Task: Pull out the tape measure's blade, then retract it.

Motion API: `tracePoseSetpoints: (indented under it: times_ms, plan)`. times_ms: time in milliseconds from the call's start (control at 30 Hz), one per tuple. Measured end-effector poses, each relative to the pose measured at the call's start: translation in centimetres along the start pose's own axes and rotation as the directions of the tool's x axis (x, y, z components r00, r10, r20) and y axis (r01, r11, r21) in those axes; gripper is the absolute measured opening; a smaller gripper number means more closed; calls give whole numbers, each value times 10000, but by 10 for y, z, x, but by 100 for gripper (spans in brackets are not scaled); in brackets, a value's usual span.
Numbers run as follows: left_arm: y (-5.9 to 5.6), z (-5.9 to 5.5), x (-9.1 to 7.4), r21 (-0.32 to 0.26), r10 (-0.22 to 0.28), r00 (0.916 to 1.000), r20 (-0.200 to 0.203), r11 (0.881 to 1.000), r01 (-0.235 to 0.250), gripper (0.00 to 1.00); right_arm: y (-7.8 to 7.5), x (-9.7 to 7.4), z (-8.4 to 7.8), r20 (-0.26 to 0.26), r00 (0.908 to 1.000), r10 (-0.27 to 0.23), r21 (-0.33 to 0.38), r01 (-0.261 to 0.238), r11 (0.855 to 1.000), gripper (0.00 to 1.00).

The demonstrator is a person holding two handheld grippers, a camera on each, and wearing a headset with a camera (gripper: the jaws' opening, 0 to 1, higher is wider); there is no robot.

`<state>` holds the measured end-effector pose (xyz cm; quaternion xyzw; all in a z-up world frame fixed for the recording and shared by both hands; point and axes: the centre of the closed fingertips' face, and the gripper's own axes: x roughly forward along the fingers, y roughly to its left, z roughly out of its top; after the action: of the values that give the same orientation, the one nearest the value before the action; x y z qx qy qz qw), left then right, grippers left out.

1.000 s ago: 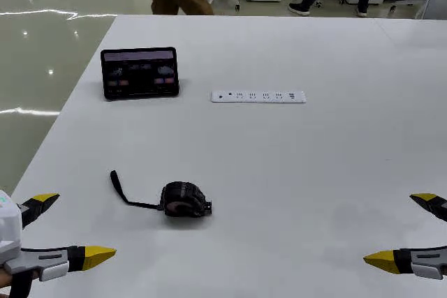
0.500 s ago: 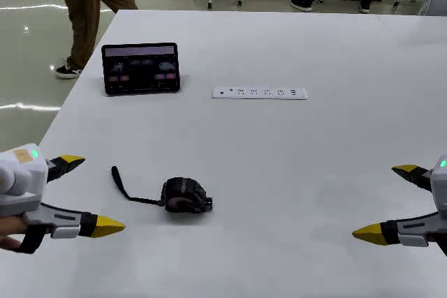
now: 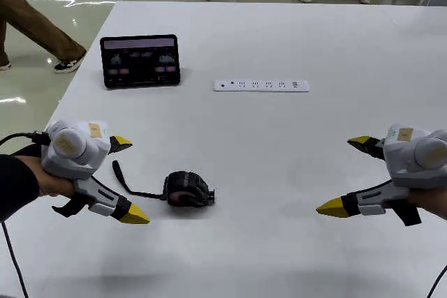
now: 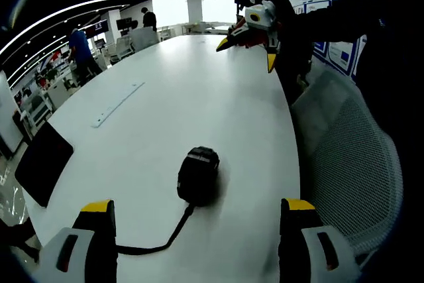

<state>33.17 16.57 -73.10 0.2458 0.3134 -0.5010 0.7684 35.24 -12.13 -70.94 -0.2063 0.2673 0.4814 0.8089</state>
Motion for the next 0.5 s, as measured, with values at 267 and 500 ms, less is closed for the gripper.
tracePoseSetpoints:
  times_ms: [267, 500]
  plan:
    - [10, 6, 22, 466, -361, 9987, -363, 9982, 378, 93, 10, 40, 19, -82, 9983, 583, -653, -587, 9961, 100]
    - [14, 11, 42, 753, -395, 9961, -790, 9961, 454, 82, 18, 74, 28, -194, 9932, 1144, -1000, -1158, 9882, 100]
